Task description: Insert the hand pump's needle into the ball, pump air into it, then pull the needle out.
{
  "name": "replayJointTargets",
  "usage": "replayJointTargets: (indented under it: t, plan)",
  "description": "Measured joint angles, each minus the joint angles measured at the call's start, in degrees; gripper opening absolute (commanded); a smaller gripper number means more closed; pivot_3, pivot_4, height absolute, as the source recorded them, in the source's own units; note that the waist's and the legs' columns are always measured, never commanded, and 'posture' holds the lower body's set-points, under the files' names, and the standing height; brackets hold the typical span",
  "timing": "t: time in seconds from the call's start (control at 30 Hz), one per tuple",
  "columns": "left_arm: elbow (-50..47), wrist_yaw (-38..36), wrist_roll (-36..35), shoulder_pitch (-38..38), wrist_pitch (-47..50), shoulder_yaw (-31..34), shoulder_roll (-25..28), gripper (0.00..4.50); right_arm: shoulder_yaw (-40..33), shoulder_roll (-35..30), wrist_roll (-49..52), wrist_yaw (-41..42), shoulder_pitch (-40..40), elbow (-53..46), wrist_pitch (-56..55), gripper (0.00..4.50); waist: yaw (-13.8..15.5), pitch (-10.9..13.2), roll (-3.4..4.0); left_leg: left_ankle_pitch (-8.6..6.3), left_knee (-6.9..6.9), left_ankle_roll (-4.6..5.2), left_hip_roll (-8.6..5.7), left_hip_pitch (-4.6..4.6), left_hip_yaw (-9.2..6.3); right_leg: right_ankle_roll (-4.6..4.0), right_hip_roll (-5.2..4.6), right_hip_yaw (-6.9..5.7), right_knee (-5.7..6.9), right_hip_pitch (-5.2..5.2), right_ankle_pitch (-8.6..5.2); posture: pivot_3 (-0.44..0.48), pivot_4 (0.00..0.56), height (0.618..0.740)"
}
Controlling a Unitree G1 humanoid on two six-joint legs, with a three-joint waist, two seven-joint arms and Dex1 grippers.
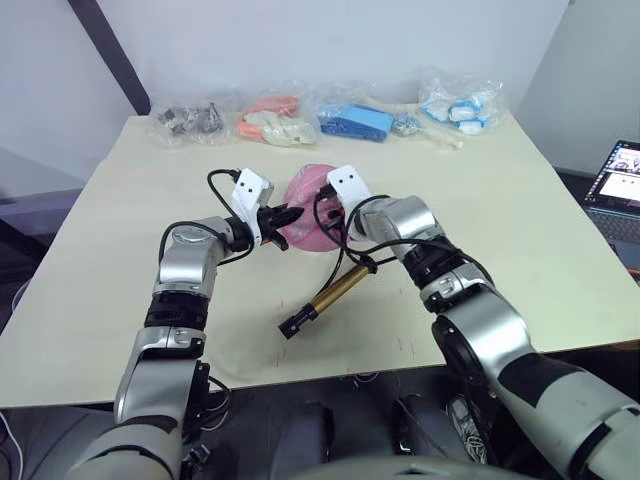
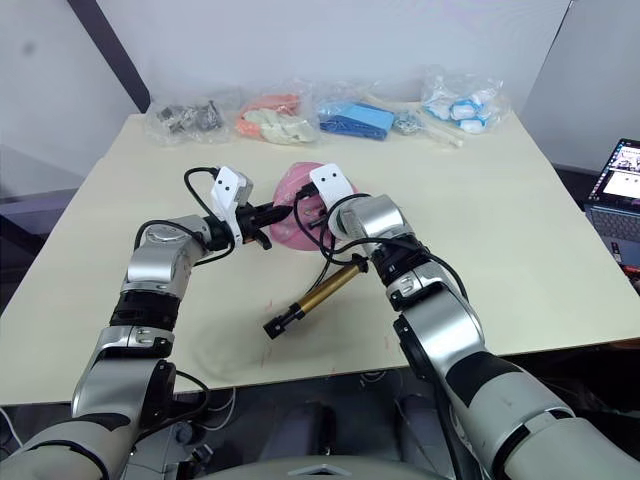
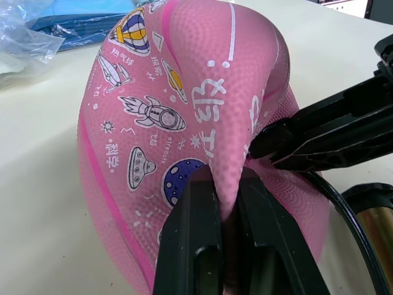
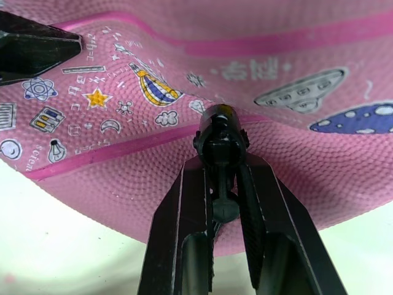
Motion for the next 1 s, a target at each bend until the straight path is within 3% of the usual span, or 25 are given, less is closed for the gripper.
replayJointTargets:
  t: [0.7, 1.0]
  plan:
    - [0.3, 0.0, 0.3, 0.1, 0.8, 0.0, -0.4, 0.0, 11.2, -0.1, -11.5, 5.6, -2.2, 11.0, -13.1, 0.35, 0.0, -0.5, 0.03, 0.0, -0.22, -0.01, 0.08, 0.12, 0.01, -0.06, -0.02, 0.01, -0.04, 0.0, -0.15, 0.0, 0.15, 0.74]
    - [0.3, 0.0, 0.3, 0.1, 0.8, 0.0, -0.9, 0.0, -3.3, 0.1, -3.4, 2.7, -1.8, 9.8, -8.0, 0.35, 0.1, -0.6, -0.01, 0.0, -0.28, -0.01, 0.11, 0.1, -0.02, -0.26, -0.08, -0.01, -0.07, 0.0, -0.04, 0.0, 0.15, 0.74]
